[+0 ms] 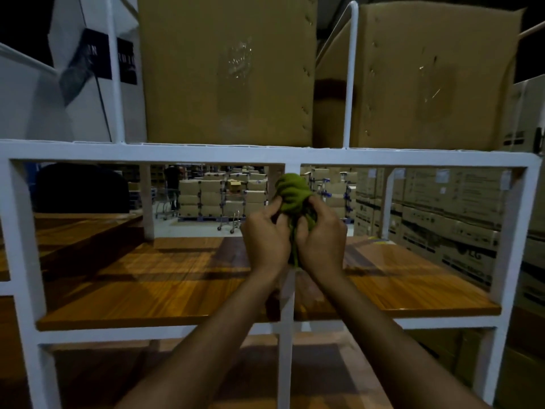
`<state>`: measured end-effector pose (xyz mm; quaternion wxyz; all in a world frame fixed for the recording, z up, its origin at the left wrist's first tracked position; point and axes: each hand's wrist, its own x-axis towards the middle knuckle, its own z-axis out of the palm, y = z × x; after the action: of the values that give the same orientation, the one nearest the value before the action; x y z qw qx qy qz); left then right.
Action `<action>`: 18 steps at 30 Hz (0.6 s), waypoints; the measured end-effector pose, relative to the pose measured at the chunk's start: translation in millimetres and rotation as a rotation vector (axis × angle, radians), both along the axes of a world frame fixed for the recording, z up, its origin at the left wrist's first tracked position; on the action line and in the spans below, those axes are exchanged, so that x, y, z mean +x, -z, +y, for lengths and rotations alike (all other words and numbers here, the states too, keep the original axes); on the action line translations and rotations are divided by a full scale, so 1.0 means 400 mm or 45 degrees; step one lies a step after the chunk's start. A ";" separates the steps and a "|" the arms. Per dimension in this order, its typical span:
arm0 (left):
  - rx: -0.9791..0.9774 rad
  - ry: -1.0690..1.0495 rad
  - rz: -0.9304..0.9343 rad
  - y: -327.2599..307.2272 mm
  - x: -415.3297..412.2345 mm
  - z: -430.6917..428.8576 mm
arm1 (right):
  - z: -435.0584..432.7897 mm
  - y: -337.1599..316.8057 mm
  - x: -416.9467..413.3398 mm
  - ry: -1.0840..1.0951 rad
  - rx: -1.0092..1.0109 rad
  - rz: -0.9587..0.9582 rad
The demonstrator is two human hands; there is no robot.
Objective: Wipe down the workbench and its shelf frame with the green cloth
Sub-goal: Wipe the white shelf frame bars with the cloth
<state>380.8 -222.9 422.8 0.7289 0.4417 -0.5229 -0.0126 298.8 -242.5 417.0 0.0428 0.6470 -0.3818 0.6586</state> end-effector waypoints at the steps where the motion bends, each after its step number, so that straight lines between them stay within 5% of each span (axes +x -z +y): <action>1: 0.000 0.007 0.002 -0.034 0.001 -0.004 | 0.002 -0.032 -0.001 -0.017 0.002 0.004; 8: -0.003 0.078 -0.011 -0.091 0.007 -0.018 | 0.015 -0.148 -0.030 -0.177 0.131 -0.065; 18: 0.012 0.170 -0.076 0.104 0.009 -0.021 | 0.011 0.052 -0.008 -0.113 -0.006 -0.067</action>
<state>384.6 -231.4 381.4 0.7086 0.4094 -0.5725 -0.0503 295.8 -238.0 396.0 0.0051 0.6455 -0.3523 0.6776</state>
